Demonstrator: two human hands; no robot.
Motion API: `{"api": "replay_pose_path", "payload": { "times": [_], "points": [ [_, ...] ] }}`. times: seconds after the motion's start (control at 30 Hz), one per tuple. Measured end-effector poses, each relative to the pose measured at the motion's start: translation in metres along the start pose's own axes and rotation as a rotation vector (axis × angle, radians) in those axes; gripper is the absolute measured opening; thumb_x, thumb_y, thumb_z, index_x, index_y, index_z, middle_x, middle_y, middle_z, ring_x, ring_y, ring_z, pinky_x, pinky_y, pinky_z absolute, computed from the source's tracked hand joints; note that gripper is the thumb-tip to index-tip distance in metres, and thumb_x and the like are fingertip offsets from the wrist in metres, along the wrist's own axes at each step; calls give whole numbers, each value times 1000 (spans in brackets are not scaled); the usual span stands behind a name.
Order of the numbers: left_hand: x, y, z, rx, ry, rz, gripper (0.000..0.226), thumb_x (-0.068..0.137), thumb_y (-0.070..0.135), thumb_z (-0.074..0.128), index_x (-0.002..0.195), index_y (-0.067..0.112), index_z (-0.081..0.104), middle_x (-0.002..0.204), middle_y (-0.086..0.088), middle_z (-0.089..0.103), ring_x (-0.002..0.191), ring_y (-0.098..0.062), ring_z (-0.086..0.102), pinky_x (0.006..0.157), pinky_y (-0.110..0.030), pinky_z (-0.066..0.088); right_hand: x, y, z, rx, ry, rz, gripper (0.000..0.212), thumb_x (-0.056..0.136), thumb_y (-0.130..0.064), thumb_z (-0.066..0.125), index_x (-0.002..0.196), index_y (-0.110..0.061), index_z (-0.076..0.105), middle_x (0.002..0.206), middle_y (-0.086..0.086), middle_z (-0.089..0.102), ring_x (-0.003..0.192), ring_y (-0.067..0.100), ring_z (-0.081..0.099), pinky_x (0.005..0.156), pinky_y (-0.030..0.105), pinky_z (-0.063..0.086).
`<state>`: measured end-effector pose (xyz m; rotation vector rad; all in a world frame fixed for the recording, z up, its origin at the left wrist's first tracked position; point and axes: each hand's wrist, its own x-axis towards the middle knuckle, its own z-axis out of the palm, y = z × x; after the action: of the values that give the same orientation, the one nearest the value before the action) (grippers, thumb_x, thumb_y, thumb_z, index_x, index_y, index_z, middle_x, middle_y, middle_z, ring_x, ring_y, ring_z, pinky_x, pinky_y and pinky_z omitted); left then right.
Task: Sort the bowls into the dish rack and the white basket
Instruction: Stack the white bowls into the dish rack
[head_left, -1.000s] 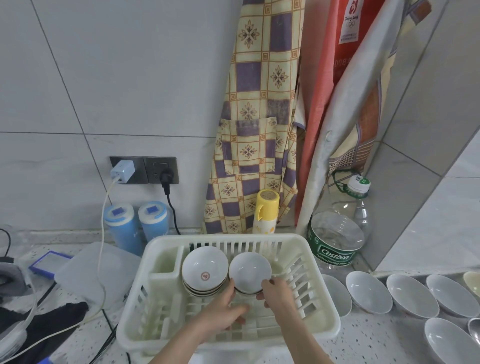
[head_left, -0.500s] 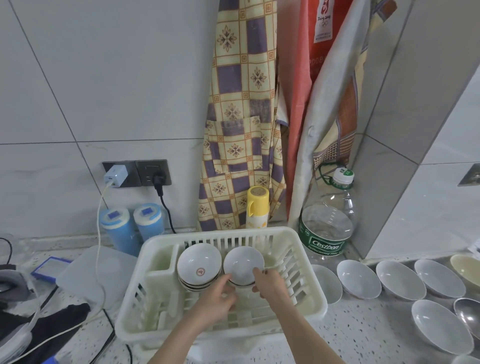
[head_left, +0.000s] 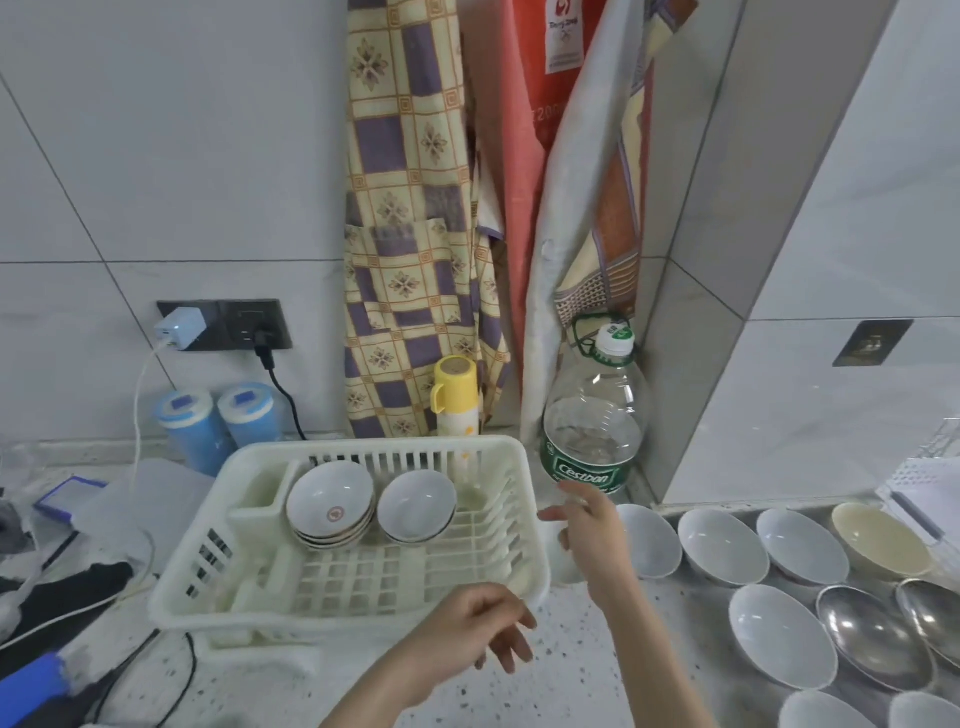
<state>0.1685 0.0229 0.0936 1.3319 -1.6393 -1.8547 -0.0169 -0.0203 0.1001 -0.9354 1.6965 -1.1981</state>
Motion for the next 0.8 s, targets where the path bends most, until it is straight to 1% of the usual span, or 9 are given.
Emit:
{"api": "replay_pose_path", "payload": {
  "times": [0.07,0.23,0.3,0.4,0.47,0.53,0.63,0.73,0.8],
  "points": [
    [13,0,24,-25,24,-16,24,89,34,52,89,21,72,84,-2,79,66,-10,67,52,-20,37,6,2,-27,70,32,21,34,93,-3,40,115,-20,60,71,-5,74,52,14,45,52,22,41],
    [49,-3,70,-101,72,-112,23,97,27,49,100,17,70,89,1,79,67,-9,66,52,-19,37,12,30,-79,166,55,169,26,98,-9,41,111,-14,63,71,-1,75,53,14,45,36,15,32],
    [64,-7,86,-127,60,-207,25,93,30,51,103,16,69,90,1,79,66,-10,65,50,-19,36,14,48,-94,151,57,264,21,97,-14,47,109,-12,64,82,6,76,52,14,42,37,17,28],
    [87,-15,104,-332,77,-371,22,93,29,56,105,13,66,91,-3,78,64,-15,65,48,-20,34,15,76,-109,143,26,381,17,95,-16,53,108,-10,62,91,14,74,48,13,37,36,16,23],
    [101,-21,110,-532,169,-441,22,96,27,58,110,11,62,90,-6,78,64,-16,64,49,-22,34,17,91,-116,129,2,448,16,96,-17,53,108,-10,59,89,13,74,45,12,34,35,16,22],
    [112,-27,112,-679,295,-465,23,98,26,58,115,10,56,92,-9,77,66,-17,63,48,-23,32,21,103,-120,139,-5,515,16,99,-18,50,111,-10,54,91,13,73,42,11,33,35,16,22],
    [124,-35,110,-755,418,-466,22,96,29,62,110,14,55,102,-13,75,66,-18,63,45,-23,32,29,114,-122,169,-4,578,16,100,-19,49,113,-10,50,93,13,71,44,13,32,33,16,22],
    [133,-37,109,-826,465,-462,19,94,28,64,106,14,57,102,-15,74,57,-16,59,37,-19,28,38,119,-120,190,-14,606,15,99,-22,49,110,-12,52,95,12,70,47,13,34,33,16,23],
    [139,-38,107,-842,474,-448,19,96,28,61,110,15,58,102,-15,74,53,-14,55,37,-18,27,45,121,-117,208,-26,609,11,98,-23,50,103,-15,54,97,11,70,49,14,35,34,16,23]
  ]
}}
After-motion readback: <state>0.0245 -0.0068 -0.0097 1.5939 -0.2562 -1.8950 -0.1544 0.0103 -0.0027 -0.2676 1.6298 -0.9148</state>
